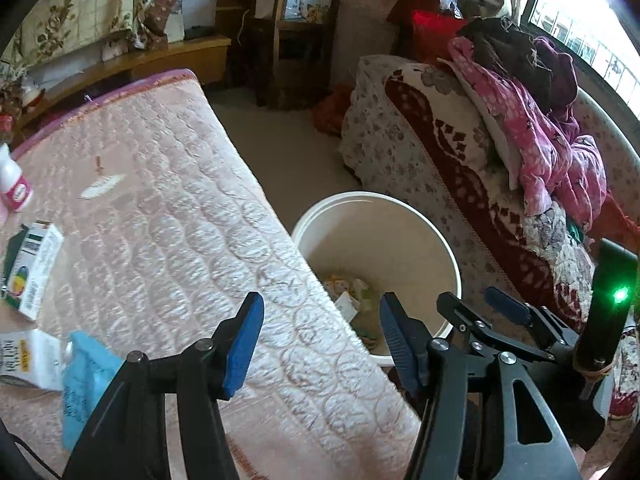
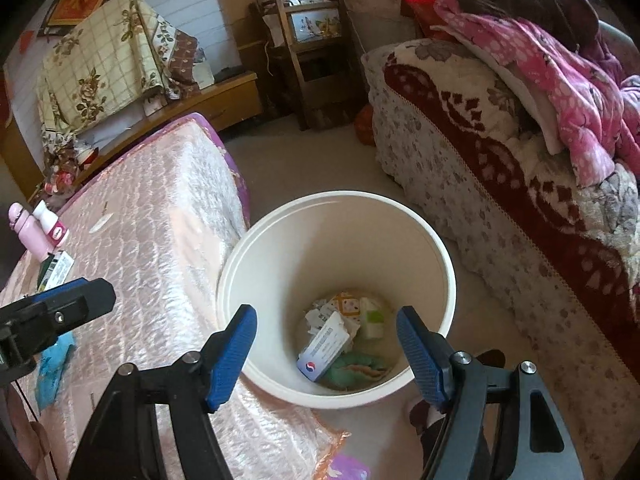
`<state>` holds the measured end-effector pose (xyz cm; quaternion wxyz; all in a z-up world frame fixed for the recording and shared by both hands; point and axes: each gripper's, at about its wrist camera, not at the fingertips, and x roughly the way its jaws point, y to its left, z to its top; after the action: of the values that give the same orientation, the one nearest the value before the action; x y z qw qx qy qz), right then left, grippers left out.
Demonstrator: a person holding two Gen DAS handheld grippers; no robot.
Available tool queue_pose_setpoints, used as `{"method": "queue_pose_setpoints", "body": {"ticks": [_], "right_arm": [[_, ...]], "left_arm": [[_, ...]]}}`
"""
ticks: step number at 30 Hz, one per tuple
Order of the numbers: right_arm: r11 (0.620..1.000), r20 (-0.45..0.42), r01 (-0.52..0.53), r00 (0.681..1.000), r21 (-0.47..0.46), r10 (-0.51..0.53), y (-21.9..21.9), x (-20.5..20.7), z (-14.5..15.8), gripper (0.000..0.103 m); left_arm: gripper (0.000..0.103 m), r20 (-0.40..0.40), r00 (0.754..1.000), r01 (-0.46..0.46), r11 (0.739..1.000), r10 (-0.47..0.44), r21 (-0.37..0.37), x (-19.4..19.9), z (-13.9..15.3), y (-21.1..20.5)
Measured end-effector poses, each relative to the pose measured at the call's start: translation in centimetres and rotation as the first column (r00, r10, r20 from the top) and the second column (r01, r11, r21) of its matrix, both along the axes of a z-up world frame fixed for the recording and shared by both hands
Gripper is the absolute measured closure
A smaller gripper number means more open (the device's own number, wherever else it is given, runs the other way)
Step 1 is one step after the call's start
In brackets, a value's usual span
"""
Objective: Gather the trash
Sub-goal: 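Move both open tools back over the remaining trash on the bed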
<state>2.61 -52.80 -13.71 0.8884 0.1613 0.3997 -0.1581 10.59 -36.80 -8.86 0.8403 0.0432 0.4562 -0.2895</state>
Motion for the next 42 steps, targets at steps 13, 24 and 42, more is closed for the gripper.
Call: {"method": "queue_pose_setpoints", "body": {"ticks": [13,24,42], "right_arm": [[0.999,0.032,-0.03,0.999,-0.039,0.031,3.9,-1.0,3.4,0.027],[0.993,0.056,-0.099,0.993,-0.058,0.102,9.0,-0.7,5.8,0.027],[0.951,0.002,-0.307,0.952,0.026,0.307,19.8,2.5,4.1,0.027]], "left_arm": [[0.041,0.057,0.995,-0.077,0.997,0.078,-0.024,-1.1,1.6,6.5],[0.035,0.126,0.977,-0.165,0.985,0.169,-0.04,-1.9,2.9,13.7],[0.034,0.113,0.924,-0.371,0.928,0.366,0.031,-1.1,0.5,29.1]]}}
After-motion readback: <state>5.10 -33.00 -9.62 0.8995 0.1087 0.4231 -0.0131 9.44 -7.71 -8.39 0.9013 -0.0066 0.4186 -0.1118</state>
